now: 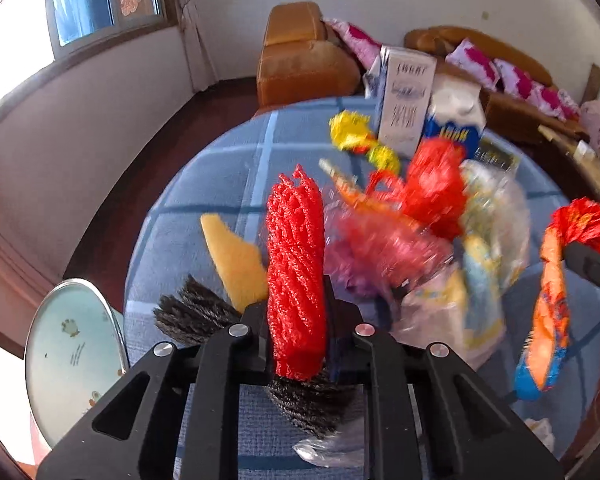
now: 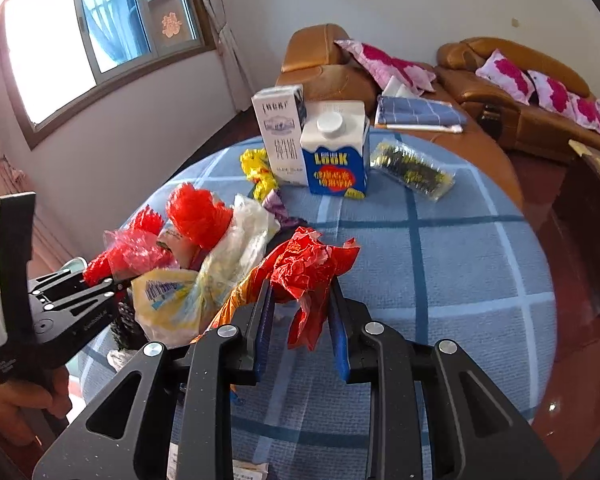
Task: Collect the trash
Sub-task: 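Carry both items over the wastebasket and open both grippers to drop them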
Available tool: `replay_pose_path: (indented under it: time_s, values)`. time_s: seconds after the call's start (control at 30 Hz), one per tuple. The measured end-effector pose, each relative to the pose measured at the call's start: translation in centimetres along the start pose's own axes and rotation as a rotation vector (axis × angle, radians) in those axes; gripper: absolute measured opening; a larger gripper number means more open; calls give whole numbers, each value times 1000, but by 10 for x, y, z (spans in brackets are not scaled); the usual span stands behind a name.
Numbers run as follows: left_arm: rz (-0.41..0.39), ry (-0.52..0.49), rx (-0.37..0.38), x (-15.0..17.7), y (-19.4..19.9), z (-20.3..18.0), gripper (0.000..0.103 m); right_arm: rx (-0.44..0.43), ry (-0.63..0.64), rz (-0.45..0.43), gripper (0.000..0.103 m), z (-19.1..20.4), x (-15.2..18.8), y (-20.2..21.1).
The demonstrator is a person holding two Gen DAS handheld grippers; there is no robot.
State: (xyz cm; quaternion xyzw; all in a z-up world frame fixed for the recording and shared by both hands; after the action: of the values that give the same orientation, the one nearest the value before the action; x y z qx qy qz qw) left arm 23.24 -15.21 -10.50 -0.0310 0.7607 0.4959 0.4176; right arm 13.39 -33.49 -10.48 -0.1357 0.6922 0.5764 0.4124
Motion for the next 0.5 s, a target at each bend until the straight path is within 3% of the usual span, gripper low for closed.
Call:
replay_pose_path:
  time_s: [0.3, 0.5]
  values:
    - [-112, 9, 16, -7, 59, 3, 18, -7, 6, -91, 28, 12, -15, 35]
    - [-128, 63, -110, 8, 91, 38, 18, -69, 56, -110, 28, 50, -23, 45]
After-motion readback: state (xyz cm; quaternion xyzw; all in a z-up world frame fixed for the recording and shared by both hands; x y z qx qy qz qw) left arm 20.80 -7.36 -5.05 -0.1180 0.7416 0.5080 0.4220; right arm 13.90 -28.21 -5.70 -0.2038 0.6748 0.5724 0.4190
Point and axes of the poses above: each gripper's, at about its wrist camera, not at the fingertips, and y roughly against the way its jaws point, z to its left, x to its underside, the point moved 3 cm from there along -y, roughly the way its jaws point, and after that the axes turned 15 degrees about x, right-handed, at the moved point
